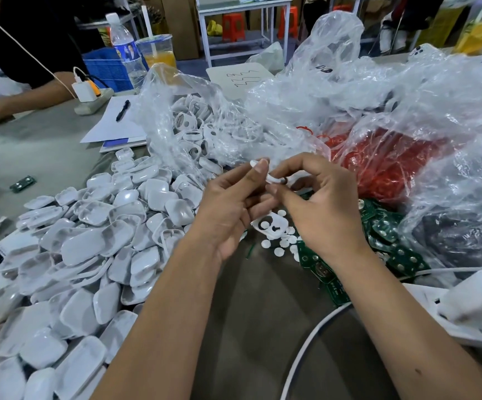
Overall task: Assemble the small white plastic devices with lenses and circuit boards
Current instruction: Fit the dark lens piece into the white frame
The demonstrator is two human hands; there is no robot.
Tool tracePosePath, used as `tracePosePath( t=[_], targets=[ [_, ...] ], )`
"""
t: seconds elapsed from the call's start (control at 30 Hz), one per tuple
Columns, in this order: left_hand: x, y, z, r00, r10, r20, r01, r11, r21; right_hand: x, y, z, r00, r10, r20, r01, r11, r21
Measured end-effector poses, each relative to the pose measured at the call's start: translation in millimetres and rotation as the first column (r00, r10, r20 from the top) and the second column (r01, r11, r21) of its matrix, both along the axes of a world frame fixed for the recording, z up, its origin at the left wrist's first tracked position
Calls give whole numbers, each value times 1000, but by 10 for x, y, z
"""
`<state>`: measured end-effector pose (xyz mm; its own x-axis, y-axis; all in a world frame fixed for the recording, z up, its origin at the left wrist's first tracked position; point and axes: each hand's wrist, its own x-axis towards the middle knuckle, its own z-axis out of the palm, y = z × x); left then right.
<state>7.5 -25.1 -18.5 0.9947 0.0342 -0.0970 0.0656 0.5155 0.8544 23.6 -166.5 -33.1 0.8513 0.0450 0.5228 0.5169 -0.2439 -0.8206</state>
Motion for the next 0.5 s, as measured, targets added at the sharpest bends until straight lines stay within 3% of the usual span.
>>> tracePosePath(
  t=[0.2, 0.5],
  targets=[
    [12, 59, -4, 999, -10, -34, 6, 994, -113, -33, 16, 37, 998, 48, 47, -47, 998, -32],
    [15, 103, -44, 995, -101, 4, 99, 972, -211, -13, 12, 50, 988, 98, 116, -103, 994, 42]
  ],
)
